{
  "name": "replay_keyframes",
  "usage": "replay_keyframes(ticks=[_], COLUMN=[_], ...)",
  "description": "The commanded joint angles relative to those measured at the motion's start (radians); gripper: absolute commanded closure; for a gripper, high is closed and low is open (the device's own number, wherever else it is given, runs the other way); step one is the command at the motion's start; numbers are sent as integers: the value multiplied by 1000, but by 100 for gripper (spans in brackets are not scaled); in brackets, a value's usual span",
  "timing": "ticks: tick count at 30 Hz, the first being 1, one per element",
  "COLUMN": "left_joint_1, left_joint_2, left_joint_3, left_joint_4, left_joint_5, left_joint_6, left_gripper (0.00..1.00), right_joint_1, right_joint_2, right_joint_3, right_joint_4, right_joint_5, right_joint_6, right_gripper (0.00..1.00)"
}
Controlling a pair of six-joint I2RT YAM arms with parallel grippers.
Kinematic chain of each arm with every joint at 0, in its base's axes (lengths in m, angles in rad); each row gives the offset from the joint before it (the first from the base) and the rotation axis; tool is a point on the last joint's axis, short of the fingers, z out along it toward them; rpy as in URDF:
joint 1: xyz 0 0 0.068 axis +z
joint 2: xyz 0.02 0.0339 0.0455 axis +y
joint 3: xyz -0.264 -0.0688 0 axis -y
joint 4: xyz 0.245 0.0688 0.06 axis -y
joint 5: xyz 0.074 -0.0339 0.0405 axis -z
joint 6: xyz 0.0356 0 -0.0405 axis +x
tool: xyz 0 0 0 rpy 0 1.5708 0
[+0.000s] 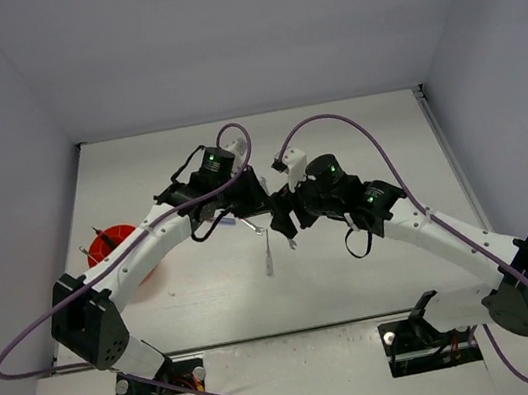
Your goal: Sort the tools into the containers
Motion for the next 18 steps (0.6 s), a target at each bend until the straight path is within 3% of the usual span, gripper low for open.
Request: replay_keyframes(ticks=[1,9,12,18], left_joint_1=[139,471,598,747], left_joint_2=[-114,-210,-215,-183], left_joint_3=[57,129,140,141], left_joint_4=[-78,-368,-401,-425], left_joint_5=[-60,-194,-237,-290], left_joint_6=[81,306,373,434], left_gripper=[100,100,100,100], right_joint_1=[2,1,1,1], right_joint_2=[-64,-79,-78,-79], right_joint_3=[38,-7,-27,-56], right_joint_4=[53,51,51,51], right_joint_5=[38,87,88,86], right_joint_6=[1,25,33,41], right_gripper=[29,27,27,27])
